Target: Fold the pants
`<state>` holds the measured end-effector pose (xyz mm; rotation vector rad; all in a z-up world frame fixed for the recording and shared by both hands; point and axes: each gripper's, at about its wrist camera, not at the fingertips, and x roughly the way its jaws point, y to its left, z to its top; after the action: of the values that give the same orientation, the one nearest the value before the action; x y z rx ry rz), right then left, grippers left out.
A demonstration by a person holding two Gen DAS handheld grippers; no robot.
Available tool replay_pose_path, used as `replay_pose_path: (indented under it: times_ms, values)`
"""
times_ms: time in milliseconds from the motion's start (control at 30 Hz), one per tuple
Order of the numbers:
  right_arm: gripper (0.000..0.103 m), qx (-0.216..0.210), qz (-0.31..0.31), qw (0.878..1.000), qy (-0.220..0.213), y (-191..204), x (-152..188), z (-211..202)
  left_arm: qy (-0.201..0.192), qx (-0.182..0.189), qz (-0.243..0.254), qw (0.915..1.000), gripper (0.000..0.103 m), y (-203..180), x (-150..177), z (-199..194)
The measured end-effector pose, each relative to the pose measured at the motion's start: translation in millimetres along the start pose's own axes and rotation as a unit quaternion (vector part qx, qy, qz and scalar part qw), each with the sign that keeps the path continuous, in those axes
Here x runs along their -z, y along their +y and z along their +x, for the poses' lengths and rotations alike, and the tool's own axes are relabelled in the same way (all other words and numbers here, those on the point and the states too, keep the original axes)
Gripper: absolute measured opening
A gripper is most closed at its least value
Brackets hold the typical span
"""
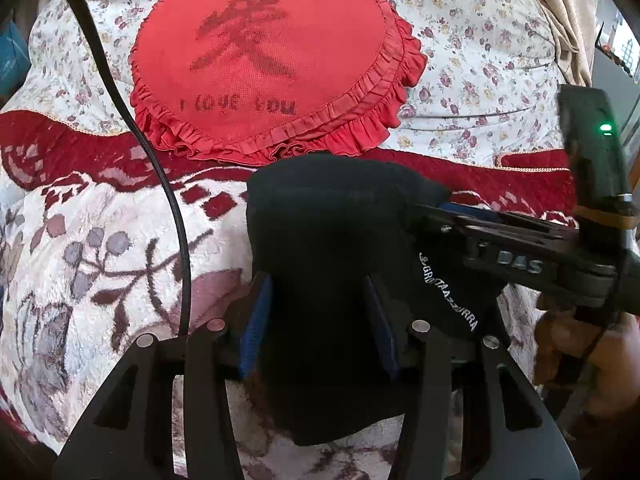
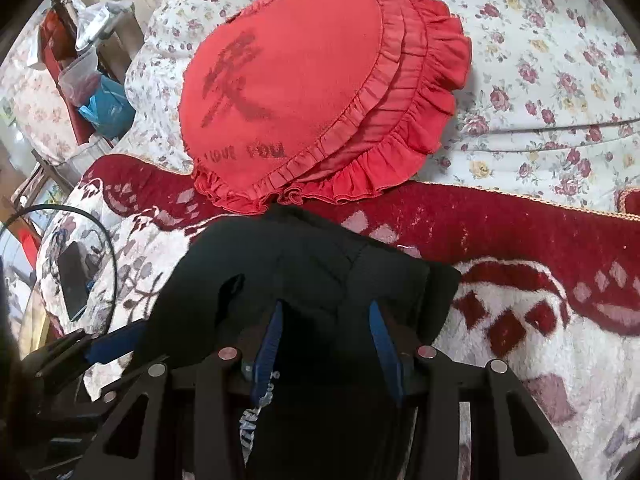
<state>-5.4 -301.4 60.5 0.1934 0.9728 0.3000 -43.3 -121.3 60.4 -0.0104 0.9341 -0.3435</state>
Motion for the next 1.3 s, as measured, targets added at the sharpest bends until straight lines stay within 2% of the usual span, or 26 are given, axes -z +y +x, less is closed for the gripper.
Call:
replay_pose_path:
  times_ms: [100, 267, 333, 567, 667, 900, 1067, 1300]
  values:
    - [0.044, -0.002, 0.004, 1.000, -0.011, 1.0, 5.0, -20.4, -0.003, -0.004, -0.002, 1.0000, 0.047, 0.4, 1.8, -4.6]
    - [0.047, 0.013, 0.001, 0.999, -0.040, 6.6, 25.2, -55.1, -0.033, -0.028, 0.007, 0.9990, 0.047, -2.8, 7.2, -21.0]
    - [0.051, 0.020, 0.001, 0.999, -0.047, 9.8, 33.2, -62.0, -0.041, -0.030, 0.007, 0.9987, 0.048, -3.1, 8.9, -28.2]
    - [0.052, 0.028, 0.004, 0.998, -0.056, 21.3, 53.5, -78.5, -0.079, -0.049, 0.007, 0.9956, 0.054, -3.7, 17.1, -58.0]
    - [0.052, 0.029, 0.002, 0.998, -0.062, 25.9, 56.6, -84.8, -0.081, -0.054, 0.004, 0.9952, 0.053, -1.4, 19.7, -65.6]
    - [0.054, 0.046, -0.002, 0.996, -0.072, 31.5, 57.4, -95.9, -0.092, -0.099, 0.025, 0.9905, 0.054, -5.6, 26.1, -80.6]
    - [0.062, 0.047, 0.000, 0.996, -0.077, 33.2, 59.7, -103.1, -0.098, -0.111, 0.023, 0.9887, 0.054, -5.2, 29.2, -88.2]
    - [0.064, 0.047, 0.004, 0.996, -0.079, 32.5, 60.6, -108.5, -0.090, -0.113, 0.012, 0.9894, 0.054, -2.2, 32.2, -89.9]
